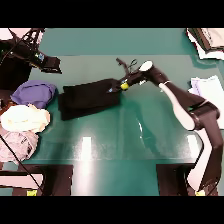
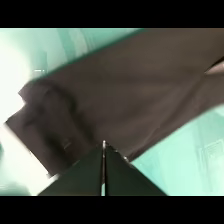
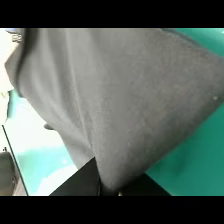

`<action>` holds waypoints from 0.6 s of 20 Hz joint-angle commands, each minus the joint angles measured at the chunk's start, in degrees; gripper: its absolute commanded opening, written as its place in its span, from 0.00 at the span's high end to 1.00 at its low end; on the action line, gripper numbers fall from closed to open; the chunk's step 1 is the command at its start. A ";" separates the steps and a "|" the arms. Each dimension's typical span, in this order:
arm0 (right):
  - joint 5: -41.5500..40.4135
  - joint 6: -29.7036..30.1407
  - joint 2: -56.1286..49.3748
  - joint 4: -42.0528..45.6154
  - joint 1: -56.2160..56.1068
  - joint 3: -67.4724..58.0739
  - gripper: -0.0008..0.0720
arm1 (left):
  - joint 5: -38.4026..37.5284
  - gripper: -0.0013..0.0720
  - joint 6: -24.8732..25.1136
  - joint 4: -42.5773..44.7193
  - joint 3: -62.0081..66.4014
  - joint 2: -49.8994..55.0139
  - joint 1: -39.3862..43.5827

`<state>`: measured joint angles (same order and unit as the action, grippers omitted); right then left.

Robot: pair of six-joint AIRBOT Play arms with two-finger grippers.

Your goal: Fold the shirts.

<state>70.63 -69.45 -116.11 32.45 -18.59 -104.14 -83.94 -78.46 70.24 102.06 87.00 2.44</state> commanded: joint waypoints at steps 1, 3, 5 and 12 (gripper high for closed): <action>-1.27 -0.46 7.50 5.53 6.73 3.85 0.97 | -0.55 0.94 0.92 0.04 0.00 -0.04 -0.04; -1.86 -1.68 14.10 9.97 13.99 9.25 0.97 | -0.52 0.94 0.90 0.02 0.00 -0.04 -0.04; -3.34 -1.99 20.72 13.57 22.10 14.88 0.97 | -0.52 0.94 0.85 0.02 0.00 -0.04 -0.04; -18.29 -4.22 36.22 16.20 48.94 27.47 0.97 | -0.57 0.94 0.37 -2.40 0.00 -0.04 -0.02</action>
<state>58.46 -73.06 -85.03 47.27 20.97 -80.64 -84.47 -77.91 68.97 102.06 87.00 2.44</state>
